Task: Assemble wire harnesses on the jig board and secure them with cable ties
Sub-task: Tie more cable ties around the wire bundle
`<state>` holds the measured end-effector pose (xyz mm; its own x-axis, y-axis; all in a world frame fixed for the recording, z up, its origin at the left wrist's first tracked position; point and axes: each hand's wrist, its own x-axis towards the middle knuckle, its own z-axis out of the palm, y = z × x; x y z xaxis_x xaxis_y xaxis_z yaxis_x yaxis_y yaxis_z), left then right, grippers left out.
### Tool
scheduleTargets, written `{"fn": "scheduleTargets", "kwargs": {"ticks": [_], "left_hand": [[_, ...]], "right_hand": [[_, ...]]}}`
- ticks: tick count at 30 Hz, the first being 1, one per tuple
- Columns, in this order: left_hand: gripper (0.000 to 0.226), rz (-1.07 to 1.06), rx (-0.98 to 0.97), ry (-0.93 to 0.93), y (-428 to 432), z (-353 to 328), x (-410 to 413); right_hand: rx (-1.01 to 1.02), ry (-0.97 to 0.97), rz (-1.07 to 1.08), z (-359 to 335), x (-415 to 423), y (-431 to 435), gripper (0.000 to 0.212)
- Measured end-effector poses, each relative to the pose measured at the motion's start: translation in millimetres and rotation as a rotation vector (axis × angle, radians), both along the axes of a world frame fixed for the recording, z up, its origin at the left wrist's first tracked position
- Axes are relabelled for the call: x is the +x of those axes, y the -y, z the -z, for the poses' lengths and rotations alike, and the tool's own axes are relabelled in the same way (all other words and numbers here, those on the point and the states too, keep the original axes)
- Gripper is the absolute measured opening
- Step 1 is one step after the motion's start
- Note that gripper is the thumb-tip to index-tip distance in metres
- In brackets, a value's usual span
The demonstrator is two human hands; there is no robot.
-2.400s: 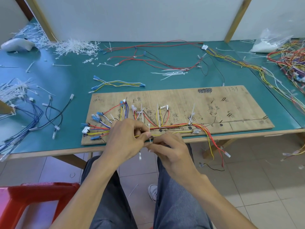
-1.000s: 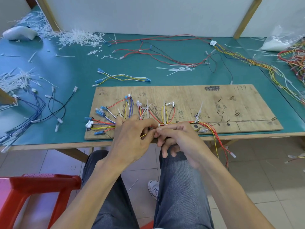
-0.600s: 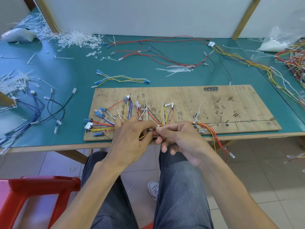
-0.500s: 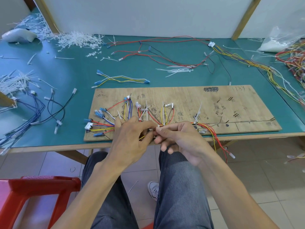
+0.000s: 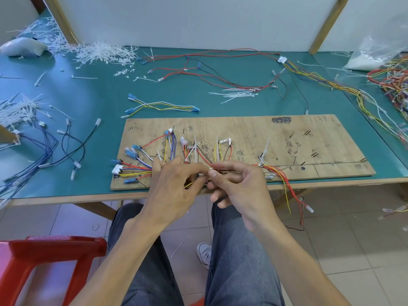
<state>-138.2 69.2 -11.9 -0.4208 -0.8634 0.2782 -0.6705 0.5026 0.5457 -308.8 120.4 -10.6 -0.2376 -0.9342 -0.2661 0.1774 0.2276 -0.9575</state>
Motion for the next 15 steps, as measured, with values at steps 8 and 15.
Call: {"fn": "scheduleTargets", "kwargs": {"ticks": [8,15], "left_hand": [[0.021,0.011,0.025,-0.024,-2.1,-0.4,-0.7],[0.02,0.001,0.072,-0.095,-2.2,-13.8,2.1]], "right_hand": [[-0.032,0.037,0.001,4.2,3.1,0.4,0.018],[-0.046,0.016,-0.01,5.7,0.1,0.1,0.015]]}}
